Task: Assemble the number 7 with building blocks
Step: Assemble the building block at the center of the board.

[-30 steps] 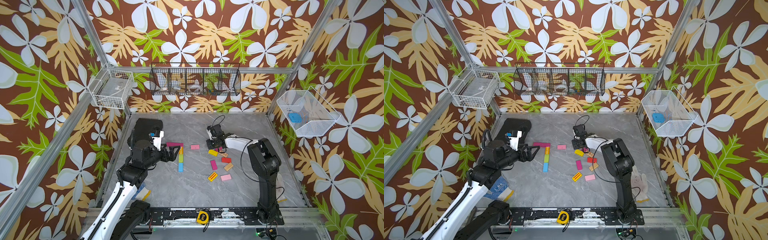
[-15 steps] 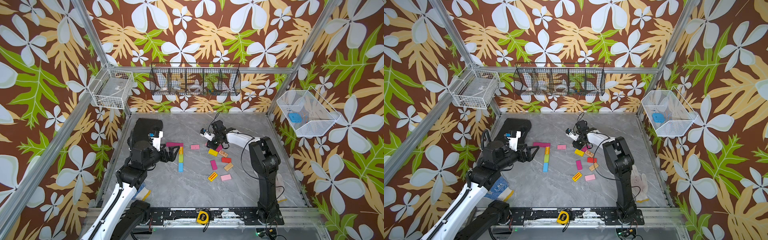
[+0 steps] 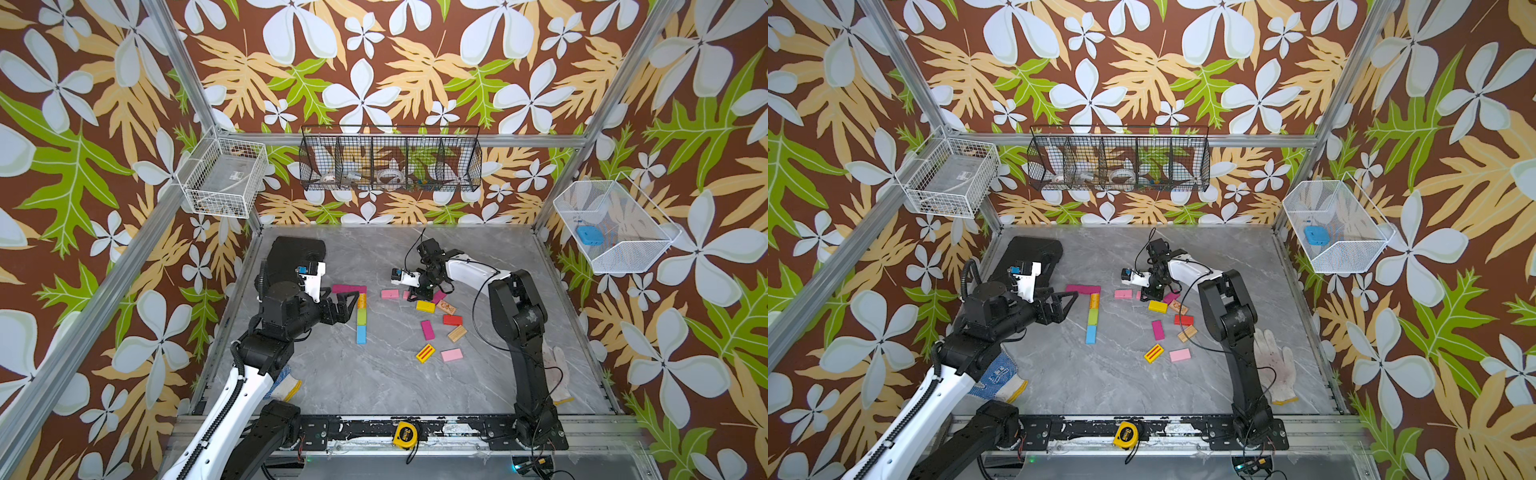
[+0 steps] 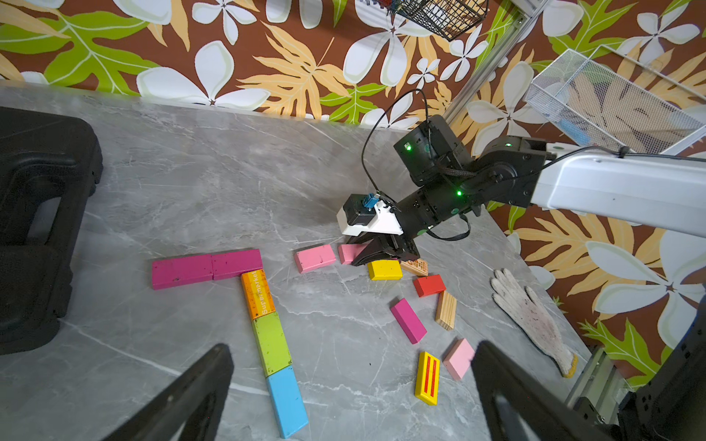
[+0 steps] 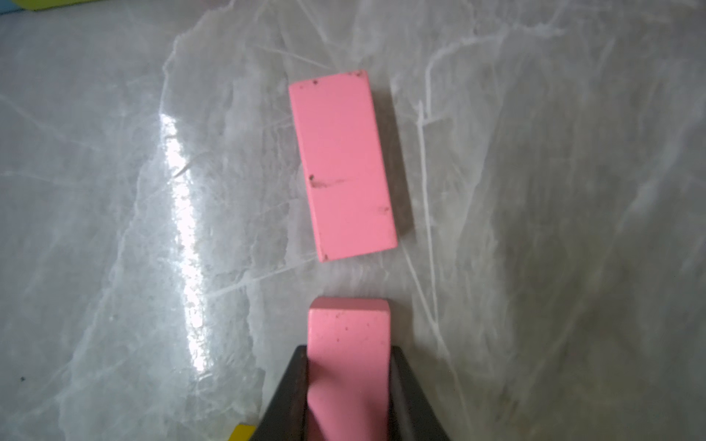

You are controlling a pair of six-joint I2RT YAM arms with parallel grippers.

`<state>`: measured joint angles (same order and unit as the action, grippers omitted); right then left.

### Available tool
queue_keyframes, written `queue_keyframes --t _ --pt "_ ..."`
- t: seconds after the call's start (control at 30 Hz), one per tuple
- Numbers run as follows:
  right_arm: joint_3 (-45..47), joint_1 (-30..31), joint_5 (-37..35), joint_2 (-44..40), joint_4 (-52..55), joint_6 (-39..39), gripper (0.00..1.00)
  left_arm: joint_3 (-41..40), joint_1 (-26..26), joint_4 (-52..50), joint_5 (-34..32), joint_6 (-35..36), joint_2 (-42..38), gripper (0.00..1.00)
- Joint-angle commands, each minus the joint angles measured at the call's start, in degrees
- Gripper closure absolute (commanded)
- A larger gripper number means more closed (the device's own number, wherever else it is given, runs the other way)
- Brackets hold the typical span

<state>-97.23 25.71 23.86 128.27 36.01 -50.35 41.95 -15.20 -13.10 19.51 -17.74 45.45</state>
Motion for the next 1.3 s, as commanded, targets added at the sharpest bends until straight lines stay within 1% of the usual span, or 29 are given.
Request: queue_keyframes --t 0.0,0.27,0.57,0.93,1.27 --pt "-1.8 0.2 1.0 1.5 3.2 -5.0 0.84 0.3 0.0 0.3 -0.5 0.8 0.0 0.0" --pt "-7.2 0.2 -2.1 5.9 7.7 -12.2 0.83 0.2 0.0 0.1 -0.9 1.0 0.0 0.0" --pt "-9.4 0.2 -3.6 8.2 8.7 -15.5 0.82 0.6 0.1 0.2 -1.4 1.3 0.2 0.0" --pt "-11.5 0.4 -2.3 8.8 9.5 -13.9 0.82 1.0 0.2 0.3 -1.6 1.4 0.9 0.0" --pt "-9.4 0.9 -3.5 7.7 7.9 -8.8 0.81 1.0 0.2 0.2 -1.5 1.5 0.6 0.0"
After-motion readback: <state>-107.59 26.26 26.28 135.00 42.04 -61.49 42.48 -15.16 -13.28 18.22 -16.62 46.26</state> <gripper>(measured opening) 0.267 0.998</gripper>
